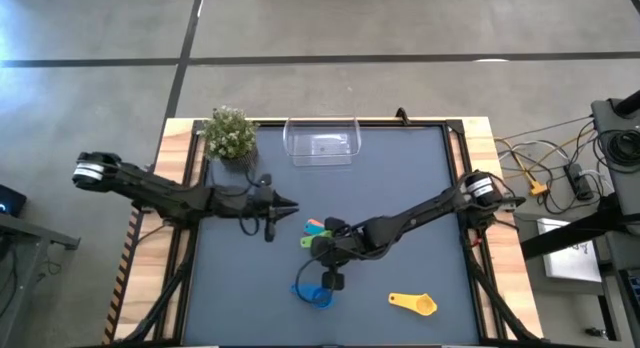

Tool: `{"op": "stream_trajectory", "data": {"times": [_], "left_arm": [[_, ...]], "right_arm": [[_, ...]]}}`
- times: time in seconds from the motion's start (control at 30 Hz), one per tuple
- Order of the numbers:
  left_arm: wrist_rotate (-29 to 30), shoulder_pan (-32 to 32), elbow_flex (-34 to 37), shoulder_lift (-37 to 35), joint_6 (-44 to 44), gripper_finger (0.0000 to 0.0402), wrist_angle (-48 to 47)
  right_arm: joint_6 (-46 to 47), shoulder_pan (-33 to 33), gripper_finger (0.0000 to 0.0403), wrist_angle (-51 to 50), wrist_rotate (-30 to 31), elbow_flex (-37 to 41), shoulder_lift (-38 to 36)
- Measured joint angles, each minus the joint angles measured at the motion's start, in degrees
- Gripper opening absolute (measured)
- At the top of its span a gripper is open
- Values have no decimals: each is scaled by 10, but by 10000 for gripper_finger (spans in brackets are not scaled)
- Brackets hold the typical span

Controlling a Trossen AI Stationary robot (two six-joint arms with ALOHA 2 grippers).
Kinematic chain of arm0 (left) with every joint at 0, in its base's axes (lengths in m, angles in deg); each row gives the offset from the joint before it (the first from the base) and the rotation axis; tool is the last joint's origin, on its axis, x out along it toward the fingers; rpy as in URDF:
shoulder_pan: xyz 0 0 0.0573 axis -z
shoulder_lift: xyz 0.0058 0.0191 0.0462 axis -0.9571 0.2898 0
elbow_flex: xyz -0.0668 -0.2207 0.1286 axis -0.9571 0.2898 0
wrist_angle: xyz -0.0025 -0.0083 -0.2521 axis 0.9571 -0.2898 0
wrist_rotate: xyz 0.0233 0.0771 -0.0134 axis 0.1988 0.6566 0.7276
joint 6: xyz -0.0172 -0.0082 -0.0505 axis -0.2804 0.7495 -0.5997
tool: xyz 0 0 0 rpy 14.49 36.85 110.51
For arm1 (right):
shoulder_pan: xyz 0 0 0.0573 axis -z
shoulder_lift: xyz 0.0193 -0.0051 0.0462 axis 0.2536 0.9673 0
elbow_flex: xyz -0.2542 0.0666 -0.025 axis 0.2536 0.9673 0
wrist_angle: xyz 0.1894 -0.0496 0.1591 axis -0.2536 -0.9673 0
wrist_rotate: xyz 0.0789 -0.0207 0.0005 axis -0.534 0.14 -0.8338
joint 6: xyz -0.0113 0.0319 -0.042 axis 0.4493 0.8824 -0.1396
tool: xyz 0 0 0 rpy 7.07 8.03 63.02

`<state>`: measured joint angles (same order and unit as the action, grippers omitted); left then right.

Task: Nest measuring cups in basket
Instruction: Stack the green measuring cup on top of the light blue measuring cup

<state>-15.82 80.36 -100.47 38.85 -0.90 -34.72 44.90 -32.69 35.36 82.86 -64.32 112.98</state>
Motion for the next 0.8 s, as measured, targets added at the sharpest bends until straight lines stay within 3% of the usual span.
{"op": "stream_trajectory", "data": {"times": [0.13, 0.5, 0.8], "left_arm": [[-9, -4, -34, 55, 9, 5, -5], [-101, -49, -94, 187, 5, 0, 3], [-154, -71, -90, 230, -11, 0, 12]], "right_arm": [[-13, -1, 8, -29, 1, -31, 34], [-41, -5, 8, -196, 55, -196, 143], [-50, -5, 8, -274, 78, -305, 210]]}}
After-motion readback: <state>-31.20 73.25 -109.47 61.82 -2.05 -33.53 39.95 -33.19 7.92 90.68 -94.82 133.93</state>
